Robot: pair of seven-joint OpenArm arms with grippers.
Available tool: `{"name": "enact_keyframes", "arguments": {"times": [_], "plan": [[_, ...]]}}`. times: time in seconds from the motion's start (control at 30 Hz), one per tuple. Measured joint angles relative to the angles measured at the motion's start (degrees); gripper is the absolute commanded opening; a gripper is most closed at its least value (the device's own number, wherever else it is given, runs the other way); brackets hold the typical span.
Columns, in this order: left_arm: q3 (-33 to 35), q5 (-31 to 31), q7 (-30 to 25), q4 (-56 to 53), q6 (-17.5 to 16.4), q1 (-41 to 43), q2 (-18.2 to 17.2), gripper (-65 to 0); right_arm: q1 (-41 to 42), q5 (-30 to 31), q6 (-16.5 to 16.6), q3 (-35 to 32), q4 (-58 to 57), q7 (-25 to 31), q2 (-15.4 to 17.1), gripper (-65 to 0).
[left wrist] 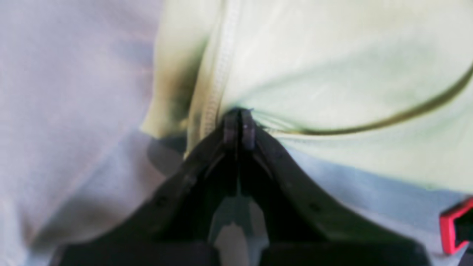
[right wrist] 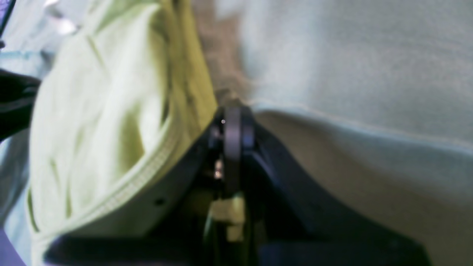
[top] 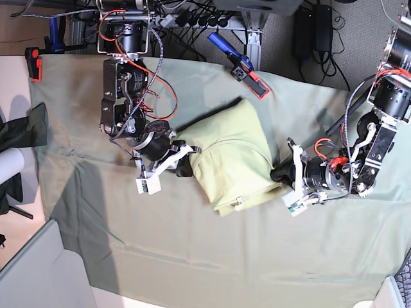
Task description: Fold the T-shirt properly
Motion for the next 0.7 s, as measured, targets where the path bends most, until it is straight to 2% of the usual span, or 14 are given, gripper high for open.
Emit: {"name": "enact_keyframes", "arguments": {"times": [0.23,0.57,0.7], "plan": [[0.02,3.58,-0.37,-0.81,0.11,-2.16,0.90,-65.0,-6.27,2.25,0.07,0.09,3.72,0.44,-0.46,-65.0],[0.02,4.17,-1.20,-0.92,0.50,-2.64,2.56,-65.0,-13.79,2.54,0.28,0.17,10.84,-0.04,-7.13,-65.0],[0.02,4.07,1.03,-0.94,0.50,-3.34,2.51,-65.0,-13.94,2.01,0.28,0.44,12.35,-0.09,-7.21,-65.0]]}}
